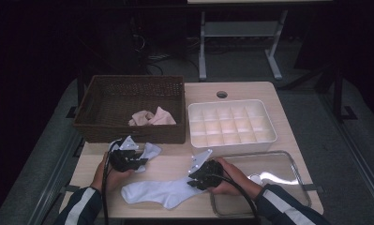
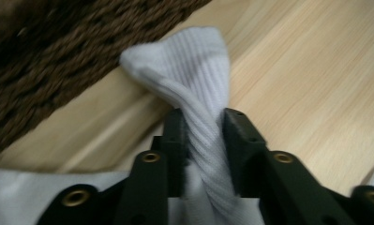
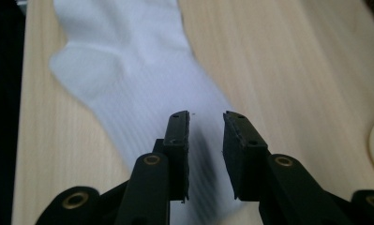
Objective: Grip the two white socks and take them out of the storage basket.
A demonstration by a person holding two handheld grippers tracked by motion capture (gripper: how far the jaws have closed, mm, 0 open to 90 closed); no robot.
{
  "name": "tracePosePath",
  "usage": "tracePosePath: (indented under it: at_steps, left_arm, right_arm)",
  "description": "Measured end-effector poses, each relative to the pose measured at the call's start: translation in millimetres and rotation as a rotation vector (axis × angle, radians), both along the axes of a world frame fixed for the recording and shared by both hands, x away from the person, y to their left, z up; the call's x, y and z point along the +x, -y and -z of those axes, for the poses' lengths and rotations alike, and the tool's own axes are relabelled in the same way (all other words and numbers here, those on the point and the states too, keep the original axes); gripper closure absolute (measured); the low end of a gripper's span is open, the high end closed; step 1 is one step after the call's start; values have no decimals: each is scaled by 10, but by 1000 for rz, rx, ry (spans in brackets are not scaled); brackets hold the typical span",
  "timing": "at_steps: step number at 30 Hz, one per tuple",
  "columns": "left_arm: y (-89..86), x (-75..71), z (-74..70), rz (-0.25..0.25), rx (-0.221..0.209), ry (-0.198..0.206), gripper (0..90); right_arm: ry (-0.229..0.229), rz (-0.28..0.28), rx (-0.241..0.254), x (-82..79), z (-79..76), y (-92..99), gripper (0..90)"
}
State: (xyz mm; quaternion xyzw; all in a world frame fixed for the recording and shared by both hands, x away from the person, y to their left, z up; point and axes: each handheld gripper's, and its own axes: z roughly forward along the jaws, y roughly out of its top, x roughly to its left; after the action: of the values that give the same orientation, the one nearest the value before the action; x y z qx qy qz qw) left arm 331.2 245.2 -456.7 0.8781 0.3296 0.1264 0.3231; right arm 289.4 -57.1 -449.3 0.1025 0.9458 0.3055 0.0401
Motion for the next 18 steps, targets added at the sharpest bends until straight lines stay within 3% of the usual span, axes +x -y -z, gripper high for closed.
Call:
tracePosePath:
  at_steps: [1,6,8,11,12,15,18]
  left_arm:
    - [23,7,-10,8,6,2,763]
    - [251,13,-54,54,-30,25,774]
    - [400,-30,-112,91,-56,48,764]
    - [507,-62,-152,116,-74,62,756]
    - [595,-83,-185,114,-67,94,729]
    - [661,-86,-199,140,-86,91,734]
    - [695,-83,-208,153,-95,99,745]
  right_arm:
    - [11,-10,-27,9,14,5,708]
    - [15,11,-20,35,45,-18,715]
    - [53,12,2,68,69,-27,704]
    - [74,23,5,84,73,-33,694]
    - [93,46,4,109,75,-29,686]
    - [93,65,3,120,69,-15,671]
    - [80,77,26,134,48,16,589]
